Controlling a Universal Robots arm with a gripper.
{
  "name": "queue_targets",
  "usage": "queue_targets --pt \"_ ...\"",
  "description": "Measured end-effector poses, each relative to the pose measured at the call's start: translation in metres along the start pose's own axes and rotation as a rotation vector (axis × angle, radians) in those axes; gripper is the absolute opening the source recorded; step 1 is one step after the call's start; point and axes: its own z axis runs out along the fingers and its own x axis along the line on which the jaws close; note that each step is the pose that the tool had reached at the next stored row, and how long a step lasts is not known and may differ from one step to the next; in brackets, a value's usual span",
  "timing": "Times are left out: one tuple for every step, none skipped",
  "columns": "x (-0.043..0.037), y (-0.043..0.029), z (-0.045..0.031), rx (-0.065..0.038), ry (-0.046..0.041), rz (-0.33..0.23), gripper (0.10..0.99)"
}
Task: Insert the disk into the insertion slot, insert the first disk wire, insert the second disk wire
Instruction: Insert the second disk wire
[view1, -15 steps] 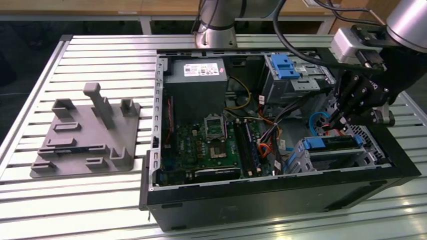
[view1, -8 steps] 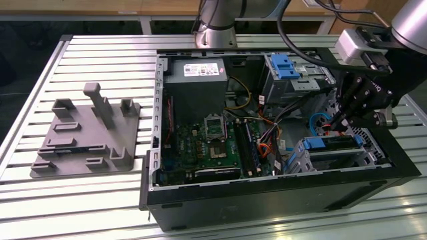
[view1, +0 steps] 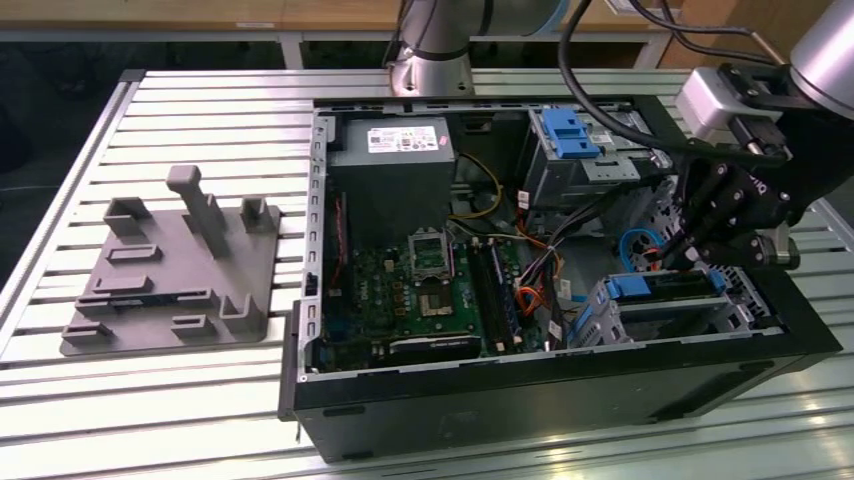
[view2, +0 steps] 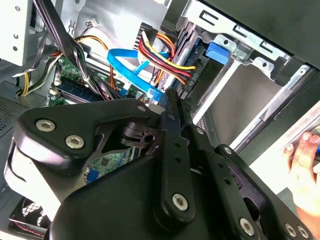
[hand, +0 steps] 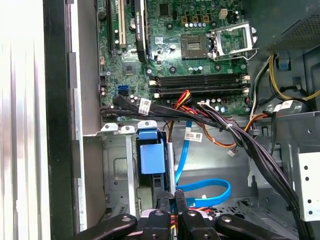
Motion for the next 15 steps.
queue_targets --pt "0.0003 -0.0003 0.0001 0.0 -0.0008 0.0 0.157" --pt "0.0005 -0.0003 0.0002 0.0 -0.001 0.0 0.157" --pt "0.0006 -0.0003 0.0004 0.0 -0.0011 0.0 0.157" --pt "0.0006 -0.0003 0.0004 0.0 -0.001 0.0 0.157" --pt "0.0006 -0.0004 0.0003 0.0 -0.0009 0.0 0.157" --pt "0.0007 -0.0004 0.0003 0.0 -0.0009 0.0 0.157" --pt "0.0007 -0.0004 0.0004 0.0 -0.0009 0.0 0.157" --pt "0.0007 -0.0004 0.0004 0.0 -0.0008 0.0 0.157" --pt "0.0007 -0.0004 0.0005 0.0 -0.0009 0.0 0.157" --pt "0.0008 -0.0005 0.0006 0.0 -0.0009 0.0 0.157" --pt "0.0008 -0.0007 0.0008 0.0 -0.0011 0.0 0.157" --pt "0.0009 -0.0008 0.0009 0.0 -0.0012 0.0 0.157" --pt "0.0011 -0.0011 0.001 0.0 -0.0011 0.0 0.157" --pt "0.0014 -0.0014 0.0009 0.0 -0.0008 0.0 0.157" --pt "0.0016 -0.0017 0.0011 0.0 -0.001 0.0 0.157"
